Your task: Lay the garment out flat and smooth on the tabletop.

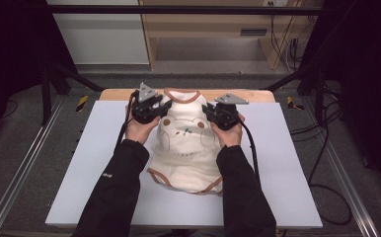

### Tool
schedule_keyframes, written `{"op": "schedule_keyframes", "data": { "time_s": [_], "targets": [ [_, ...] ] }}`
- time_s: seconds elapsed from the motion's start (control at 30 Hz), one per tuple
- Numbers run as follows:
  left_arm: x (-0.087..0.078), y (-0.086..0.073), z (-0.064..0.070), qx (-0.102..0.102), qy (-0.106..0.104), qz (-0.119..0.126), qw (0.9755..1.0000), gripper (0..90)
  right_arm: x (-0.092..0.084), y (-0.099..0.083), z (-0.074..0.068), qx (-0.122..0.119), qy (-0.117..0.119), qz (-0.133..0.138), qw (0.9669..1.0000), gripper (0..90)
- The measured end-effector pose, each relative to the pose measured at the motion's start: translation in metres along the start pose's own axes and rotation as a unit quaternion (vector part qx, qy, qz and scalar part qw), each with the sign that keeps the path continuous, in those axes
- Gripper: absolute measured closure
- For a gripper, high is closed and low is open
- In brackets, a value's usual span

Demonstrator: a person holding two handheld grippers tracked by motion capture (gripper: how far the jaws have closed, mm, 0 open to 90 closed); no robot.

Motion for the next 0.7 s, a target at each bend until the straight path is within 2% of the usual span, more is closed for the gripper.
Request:
{"op": "schedule_keyframes", "data": {
  "time_s": [0.03,0.07,0.1,0.13,0.2,0.33,0.4,0.5,0.6,0.7],
  "targets": [
    [-0.001,-0.001,-0.001,-0.012,-0.010,-0.010,0.9998,30.1,0.000,0.003,-0.001,-0.003,-0.010,0.000,0.9999,58.4],
    [-0.005,-0.004,-0.002,-0.011,-0.014,-0.013,0.9998,25.0,-0.002,0.003,-0.001,-0.002,-0.006,0.001,1.0000,54.7],
    [-0.010,-0.010,-0.002,-0.005,-0.015,-0.009,0.9998,23.5,-0.006,0.002,-0.002,-0.004,0.002,-0.002,1.0000,49.8],
    [-0.015,-0.017,-0.003,-0.010,-0.017,-0.002,0.9998,24.5,-0.011,-0.001,-0.002,-0.007,0.003,-0.005,1.0000,44.2],
    [-0.024,-0.030,-0.004,-0.025,-0.036,-0.004,0.9990,19.8,-0.024,-0.008,-0.001,-0.001,0.008,-0.009,0.9999,43.2],
    [-0.046,-0.055,-0.004,-0.008,-0.060,-0.015,0.9980,10.4,-0.052,-0.026,-0.001,0.009,0.035,-0.014,0.9993,31.1],
    [-0.056,-0.068,-0.003,-0.002,-0.075,-0.022,0.9969,5.6,-0.066,-0.035,-0.002,0.005,0.043,-0.020,0.9989,23.2],
    [-0.068,-0.084,-0.003,-0.002,-0.079,-0.027,0.9965,2.0,-0.083,-0.049,-0.003,0.002,0.045,-0.031,0.9985,16.0],
    [-0.079,-0.099,0.000,-0.016,-0.090,-0.032,0.9953,0.0,-0.097,-0.061,-0.004,0.007,0.050,-0.038,0.9980,12.7],
    [-0.089,-0.116,0.006,-0.016,-0.099,-0.039,0.9941,0.0,-0.110,-0.076,-0.009,0.001,0.057,-0.049,0.9972,11.3]
  ]
}}
Point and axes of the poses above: each handheld gripper's, and its own axes: x roughly forward along the jaws, y roughly out of its top, z roughly to its right, the point moved 1 cm from there along x, roughly forward along the jaws, and after that the axes turned 4 degrees about y, right-handed, at the moved point
